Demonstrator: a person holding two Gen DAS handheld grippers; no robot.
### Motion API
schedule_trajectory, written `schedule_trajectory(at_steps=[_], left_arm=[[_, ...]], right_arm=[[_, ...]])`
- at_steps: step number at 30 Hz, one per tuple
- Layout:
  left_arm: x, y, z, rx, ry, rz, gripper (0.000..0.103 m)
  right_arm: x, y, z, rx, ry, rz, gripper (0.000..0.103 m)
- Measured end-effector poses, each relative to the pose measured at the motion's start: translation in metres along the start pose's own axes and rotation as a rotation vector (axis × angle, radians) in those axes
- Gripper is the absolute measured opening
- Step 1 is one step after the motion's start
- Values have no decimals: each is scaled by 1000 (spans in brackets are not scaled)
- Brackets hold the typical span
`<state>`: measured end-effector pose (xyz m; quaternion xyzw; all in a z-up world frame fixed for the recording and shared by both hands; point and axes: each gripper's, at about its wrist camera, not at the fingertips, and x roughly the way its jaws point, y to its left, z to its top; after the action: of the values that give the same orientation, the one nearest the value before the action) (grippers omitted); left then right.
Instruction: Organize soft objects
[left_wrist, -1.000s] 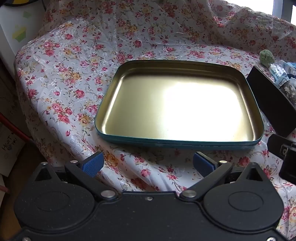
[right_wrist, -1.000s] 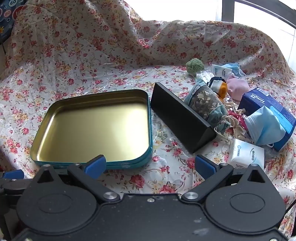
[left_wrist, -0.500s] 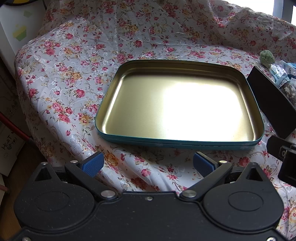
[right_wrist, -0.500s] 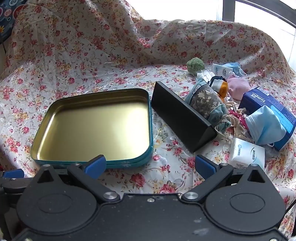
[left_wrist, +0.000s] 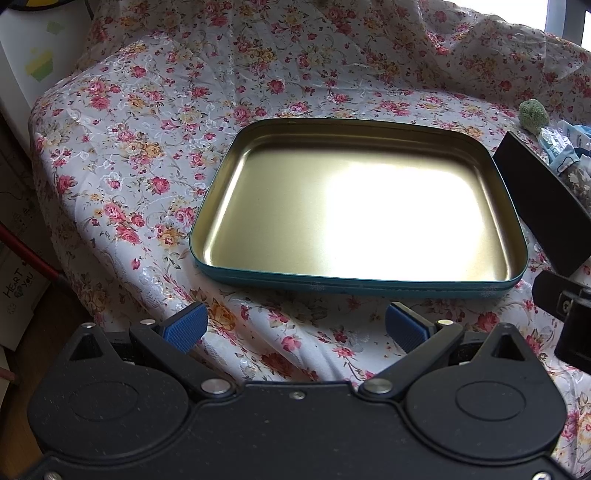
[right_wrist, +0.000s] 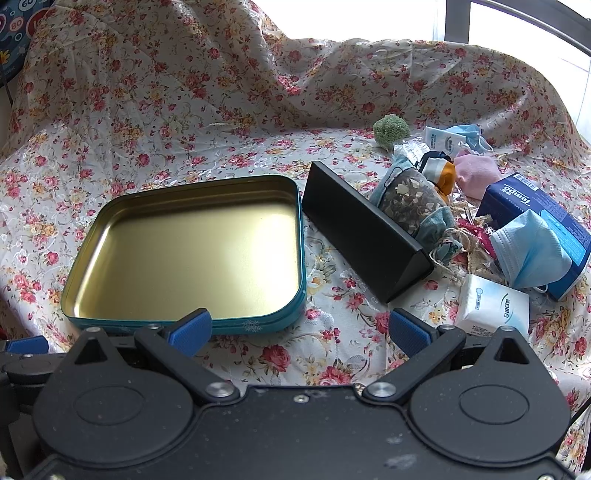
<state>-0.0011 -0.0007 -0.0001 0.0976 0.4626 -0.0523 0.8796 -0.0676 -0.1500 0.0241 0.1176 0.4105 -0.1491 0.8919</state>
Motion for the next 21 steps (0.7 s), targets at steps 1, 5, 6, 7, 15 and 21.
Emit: schedule_trajectory(at_steps=[1,5,6,7,15,21], left_arm=[[0,0,0,0,1,0,99],[0,2,-2,-2,0,-4,99],[1,2,-1,-3,1,-4,99],[1,3,-1,-3,1,-5,99],[1,3,-1,-4,1,-6,99],[1,4,1,-2,1,-6,99]], right_arm=[[0,0,0,0,1,1,102],[0,0,0,-1,1,0,102],[0,0,0,-1,1,0,102],[0,0,0,-1,1,-1,102],[0,1,0,-5,0,-1,102],[0,2,0,-6,0,-1,102]])
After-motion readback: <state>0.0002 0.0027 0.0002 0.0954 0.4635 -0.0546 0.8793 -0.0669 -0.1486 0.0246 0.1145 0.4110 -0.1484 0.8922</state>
